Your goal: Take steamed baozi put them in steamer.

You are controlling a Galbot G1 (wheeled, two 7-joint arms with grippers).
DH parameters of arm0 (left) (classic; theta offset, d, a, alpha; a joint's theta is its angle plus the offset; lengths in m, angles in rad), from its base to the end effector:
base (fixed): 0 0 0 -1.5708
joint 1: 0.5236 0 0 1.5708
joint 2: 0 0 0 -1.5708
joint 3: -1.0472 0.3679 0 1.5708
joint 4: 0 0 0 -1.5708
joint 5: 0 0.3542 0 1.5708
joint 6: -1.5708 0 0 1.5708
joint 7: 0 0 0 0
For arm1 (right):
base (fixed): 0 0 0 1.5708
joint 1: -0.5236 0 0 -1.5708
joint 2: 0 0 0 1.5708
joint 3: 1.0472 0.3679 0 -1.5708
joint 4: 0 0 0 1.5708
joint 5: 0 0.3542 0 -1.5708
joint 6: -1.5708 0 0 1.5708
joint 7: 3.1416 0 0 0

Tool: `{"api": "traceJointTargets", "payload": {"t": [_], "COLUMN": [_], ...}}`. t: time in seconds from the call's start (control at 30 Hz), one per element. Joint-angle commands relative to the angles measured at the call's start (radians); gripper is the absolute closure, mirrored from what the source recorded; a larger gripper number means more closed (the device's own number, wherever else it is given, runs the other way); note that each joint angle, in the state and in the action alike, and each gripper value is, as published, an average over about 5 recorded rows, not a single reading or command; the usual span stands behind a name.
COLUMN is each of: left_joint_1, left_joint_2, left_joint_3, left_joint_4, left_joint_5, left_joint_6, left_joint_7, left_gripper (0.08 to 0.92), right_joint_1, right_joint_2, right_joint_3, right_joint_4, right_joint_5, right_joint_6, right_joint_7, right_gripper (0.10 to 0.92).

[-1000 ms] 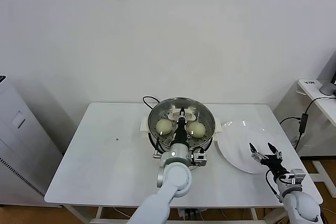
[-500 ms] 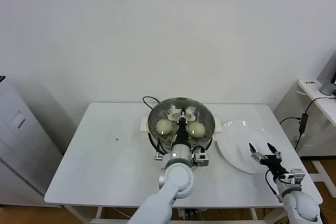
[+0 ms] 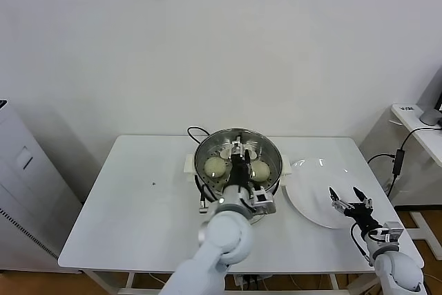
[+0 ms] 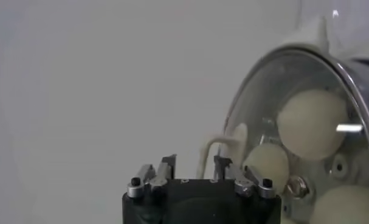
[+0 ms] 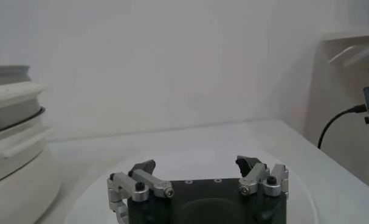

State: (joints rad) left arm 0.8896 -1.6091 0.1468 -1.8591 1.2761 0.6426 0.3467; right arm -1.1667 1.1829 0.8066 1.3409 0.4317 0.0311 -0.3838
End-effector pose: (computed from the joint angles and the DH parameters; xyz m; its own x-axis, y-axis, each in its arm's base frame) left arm 0.3034 -0.2211 -0.2139 -0.9753 0.1992 0.0953 0.1676 0.3868 0.9068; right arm 0.2836 -0.2588 -0.4156 -0.9850 -0.0350 0.1688 -0.0208 0.9962 0.0852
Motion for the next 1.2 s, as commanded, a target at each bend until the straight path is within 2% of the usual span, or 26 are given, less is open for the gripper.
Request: {"api": "traceJointTargets", "payload": {"t": [0.03,0.17,0.23,0.33,0.53,0.77,0.93,1.2], "left_joint_1": [0.017,0.017,0.03,0.075,0.196,0.305,0.345,0.338], "left_joint_2": [0.315,0.362,0.373,0.377,0.385,0.383,0.393,0.424], "left_joint_3": [-0.194,-0.319,-0.386,-0.482,-0.614,-0.679,-0.703,-0.662], "left_joint_4": [-0.329,-0.339,-0.339,-0.321,-0.249,-0.138,-0.02,0.125], "left_joint_5": [-0.869,-1.387,-1.585,-1.734,-1.76,-1.724,-1.711,-1.656], "left_joint_6": [0.033,-0.014,-0.047,-0.117,-0.287,-0.488,-0.554,-0.607], "left_joint_7": [0.158,-0.025,-0.116,-0.211,-0.263,-0.292,-0.318,-0.347], "left_gripper": [0.293,0.198,0.184,0.178,0.177,0.177,0.177,0.177], "right_joint_1": [0.007,0.015,0.018,0.019,0.005,-0.005,-0.02,-0.029], "right_joint_2": [-0.001,0.006,0.008,0.006,0.001,0.017,0.013,0.008], "right_joint_3": [0.0,-0.006,-0.01,-0.016,-0.012,0.005,0.034,0.036], "right_joint_4": [0.012,0.028,0.04,0.061,0.1,0.141,0.17,0.188], "right_joint_5": [0.004,0.018,0.019,0.007,-0.014,-0.025,-0.067,-0.046], "right_joint_6": [-0.002,-0.005,-0.004,-0.002,0.015,0.025,0.013,-0.024], "right_joint_7": [-0.013,-0.027,-0.027,-0.007,0.028,0.063,0.068,0.111], "right_gripper": [0.203,0.203,0.203,0.203,0.203,0.203,0.203,0.203]}}
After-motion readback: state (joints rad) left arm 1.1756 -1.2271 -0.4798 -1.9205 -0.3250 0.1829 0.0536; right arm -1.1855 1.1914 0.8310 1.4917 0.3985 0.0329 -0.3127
